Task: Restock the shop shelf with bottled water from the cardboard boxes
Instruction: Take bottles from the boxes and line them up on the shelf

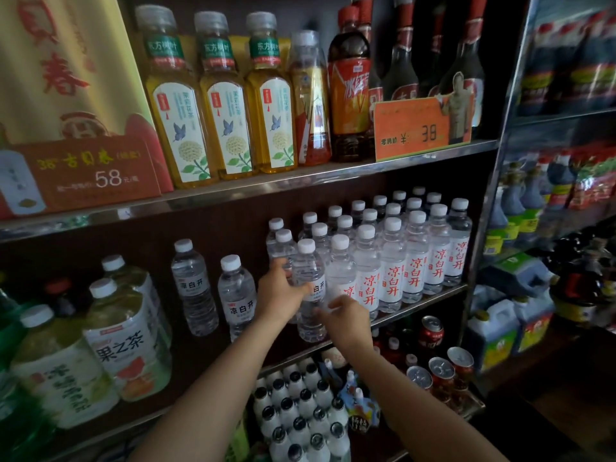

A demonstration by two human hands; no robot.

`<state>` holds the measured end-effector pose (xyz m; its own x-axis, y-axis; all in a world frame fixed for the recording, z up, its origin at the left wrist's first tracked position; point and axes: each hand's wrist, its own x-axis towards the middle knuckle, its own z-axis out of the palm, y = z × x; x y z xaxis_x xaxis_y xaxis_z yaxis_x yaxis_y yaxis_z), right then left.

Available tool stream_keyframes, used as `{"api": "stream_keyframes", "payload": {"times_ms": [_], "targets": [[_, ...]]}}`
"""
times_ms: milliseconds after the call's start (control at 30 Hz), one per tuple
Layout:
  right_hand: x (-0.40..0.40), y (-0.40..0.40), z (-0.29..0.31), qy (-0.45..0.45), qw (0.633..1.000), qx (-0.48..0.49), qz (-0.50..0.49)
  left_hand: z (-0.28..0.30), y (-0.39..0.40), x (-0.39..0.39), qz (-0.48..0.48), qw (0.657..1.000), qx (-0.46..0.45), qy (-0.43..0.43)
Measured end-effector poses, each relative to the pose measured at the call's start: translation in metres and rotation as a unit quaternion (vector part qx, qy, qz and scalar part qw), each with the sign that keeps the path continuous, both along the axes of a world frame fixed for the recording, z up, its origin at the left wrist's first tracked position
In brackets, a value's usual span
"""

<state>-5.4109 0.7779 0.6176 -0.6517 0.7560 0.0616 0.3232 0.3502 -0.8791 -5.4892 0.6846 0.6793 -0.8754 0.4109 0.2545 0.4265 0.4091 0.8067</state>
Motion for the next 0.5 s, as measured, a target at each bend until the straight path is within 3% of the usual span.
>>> {"api": "stream_keyframes", "payload": {"times_ms": [100, 267, 367, 500], "targets": [[0.021, 0.008, 0.013, -0.016, 0.999, 0.020, 0.018, 0.006, -0.003, 0.008, -0.008, 1.000, -0.007, -0.006], [0.077, 0.020, 0.030, -0.068, 0.994, 0.072, 0.042, 0.014, -0.010, 0.049, -0.009, 0.987, -0.104, 0.123], [0.128, 0.030, 0.034, -0.078, 0.994, 0.071, 0.015, 0.019, -0.003, 0.085, -0.063, 0.974, -0.151, 0.154], [0.219, 0.046, 0.032, -0.096, 0.992, 0.064, -0.046, 0.018, 0.025, 0.154, -0.154, 0.963, -0.177, 0.132]]}}
